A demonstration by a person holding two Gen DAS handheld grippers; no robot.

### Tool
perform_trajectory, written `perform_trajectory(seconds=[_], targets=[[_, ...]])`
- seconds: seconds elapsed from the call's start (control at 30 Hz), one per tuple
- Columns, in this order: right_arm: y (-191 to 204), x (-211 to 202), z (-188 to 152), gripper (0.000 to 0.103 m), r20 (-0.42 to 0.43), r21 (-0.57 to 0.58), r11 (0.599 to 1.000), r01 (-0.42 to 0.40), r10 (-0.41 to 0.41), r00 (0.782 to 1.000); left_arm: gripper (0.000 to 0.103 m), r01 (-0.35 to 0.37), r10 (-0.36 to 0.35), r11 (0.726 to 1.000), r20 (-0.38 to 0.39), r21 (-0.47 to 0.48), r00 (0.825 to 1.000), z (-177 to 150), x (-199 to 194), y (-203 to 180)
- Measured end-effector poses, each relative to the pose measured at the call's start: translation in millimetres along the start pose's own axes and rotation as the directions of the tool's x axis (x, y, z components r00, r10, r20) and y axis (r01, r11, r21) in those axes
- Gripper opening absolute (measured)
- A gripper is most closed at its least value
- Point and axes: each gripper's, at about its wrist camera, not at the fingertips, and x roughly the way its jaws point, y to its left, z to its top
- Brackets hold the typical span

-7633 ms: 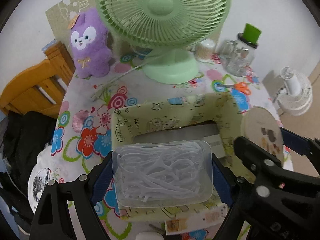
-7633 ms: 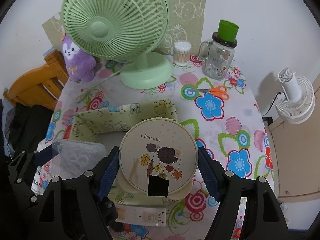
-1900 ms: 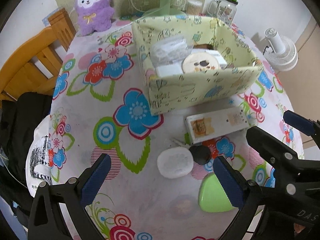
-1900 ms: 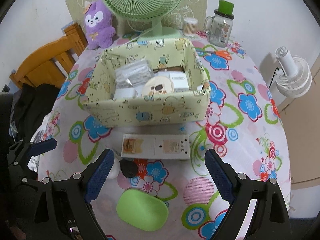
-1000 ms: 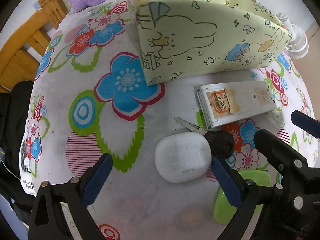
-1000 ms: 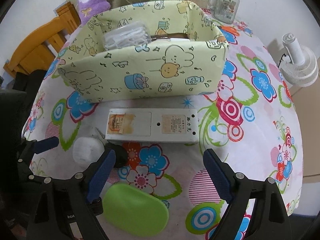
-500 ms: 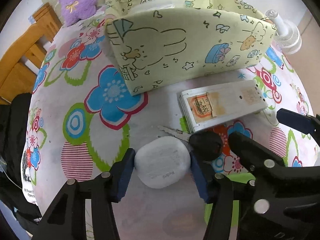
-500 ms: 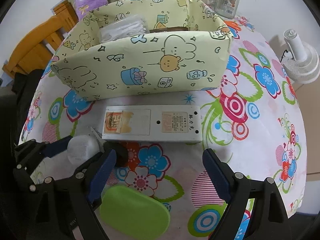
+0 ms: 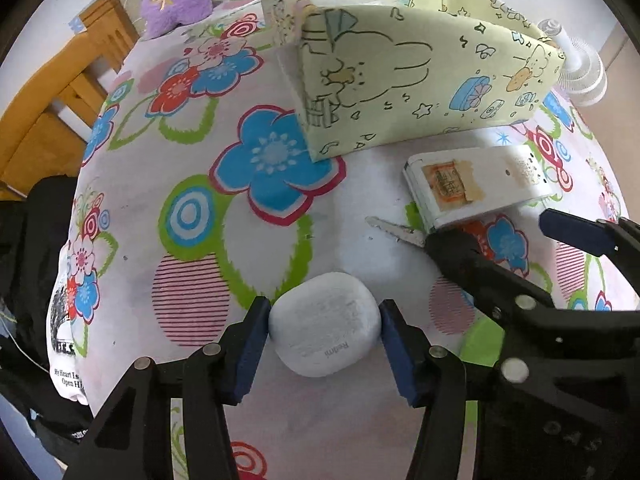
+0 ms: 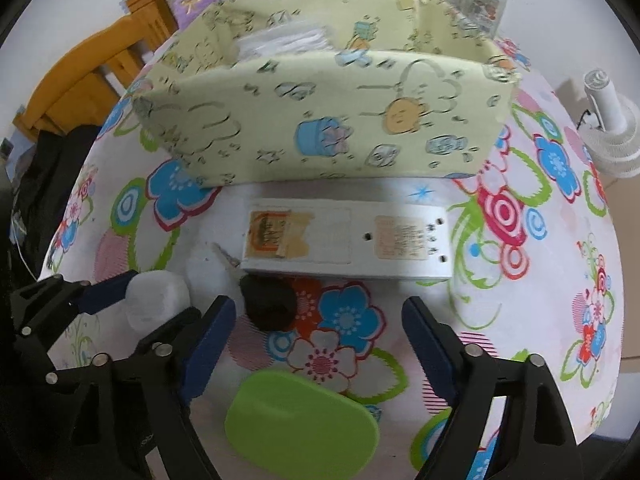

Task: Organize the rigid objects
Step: 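Lift the white case with the left tool while the right tool closes on the black key fob, then carry the white case and black key fob over the green box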

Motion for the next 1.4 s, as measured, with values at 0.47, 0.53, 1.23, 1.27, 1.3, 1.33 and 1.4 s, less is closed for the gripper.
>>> perform_trajectory(seconds=[0.47, 0.53, 1.23, 1.27, 1.3, 1.33, 1.4], targets=[[22, 20, 0, 0.059, 0.0, -0.018, 0.999, 0.041, -0.041, 0.999, 0.057, 0.0, 0.0, 1.0, 0.002, 0.016, 1.0, -7, 0, 10], [26, 19, 1, 0.05, 0.004, -0.025, 0.999, 0.035, -0.035, 0.999, 0.057, -0.001, 0.001, 1.0, 0.004, 0.016, 1.0, -7, 0, 12], [25, -3, -11, 0.035, -0.001, -0.033, 0.999, -0.011, 0.011, 1.0, 0.057, 0.01, -0.01, 1.0, 0.008, -0.009, 1.0, -27, -20, -1], [23, -6, -12, 0.035, 0.0, -0.03, 0.999, -0.014, 0.014, 1.0, 0.057, 0.011, -0.011, 1.0, 0.01, -0.009, 1.0, -27, -22, -2], [21, -8, -13, 0.035, 0.0, -0.025, 1.0, -0.015, 0.015, 1.0, 0.057, 0.013, -0.013, 1.0, 0.01, -0.01, 1.0, -27, -23, -3], [20, -10, -13, 0.035, 0.002, -0.021, 1.0, -0.015, 0.015, 1.0, 0.057, 0.016, -0.016, 1.0, 0.01, -0.008, 1.0, -26, -25, -4], [17, -15, -14, 0.035, 0.007, -0.014, 1.0, -0.017, 0.017, 1.0, 0.057, 0.02, -0.02, 1.0, 0.011, -0.005, 1.0, -25, -29, -5]])
